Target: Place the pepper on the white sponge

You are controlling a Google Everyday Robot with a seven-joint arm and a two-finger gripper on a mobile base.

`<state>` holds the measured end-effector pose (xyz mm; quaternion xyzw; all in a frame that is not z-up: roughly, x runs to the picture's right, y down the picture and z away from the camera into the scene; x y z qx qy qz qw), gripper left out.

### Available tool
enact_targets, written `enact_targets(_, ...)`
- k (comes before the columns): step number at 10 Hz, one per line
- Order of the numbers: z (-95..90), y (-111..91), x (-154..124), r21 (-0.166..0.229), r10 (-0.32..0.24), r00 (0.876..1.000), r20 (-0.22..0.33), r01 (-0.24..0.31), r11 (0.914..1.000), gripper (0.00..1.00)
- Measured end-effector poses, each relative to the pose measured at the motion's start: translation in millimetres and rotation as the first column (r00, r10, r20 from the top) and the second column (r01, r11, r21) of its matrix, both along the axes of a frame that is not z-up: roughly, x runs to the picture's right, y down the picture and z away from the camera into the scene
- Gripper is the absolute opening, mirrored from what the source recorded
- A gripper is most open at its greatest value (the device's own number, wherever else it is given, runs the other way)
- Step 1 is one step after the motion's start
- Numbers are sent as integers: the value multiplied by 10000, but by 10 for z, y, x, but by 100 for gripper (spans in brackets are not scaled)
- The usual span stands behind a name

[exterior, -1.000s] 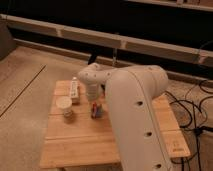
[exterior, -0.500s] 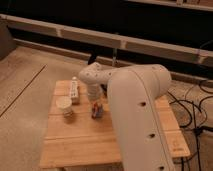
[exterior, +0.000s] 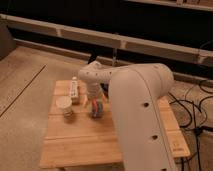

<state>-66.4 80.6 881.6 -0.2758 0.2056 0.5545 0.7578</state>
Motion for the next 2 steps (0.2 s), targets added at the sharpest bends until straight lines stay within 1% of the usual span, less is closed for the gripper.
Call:
enact_targets(1, -156, -174, -108, 438, -59, 9995, 306, 46, 9990, 80)
enact_targets(2, -297, -329, -204, 896, -190, 9981, 589, 137, 9959, 80)
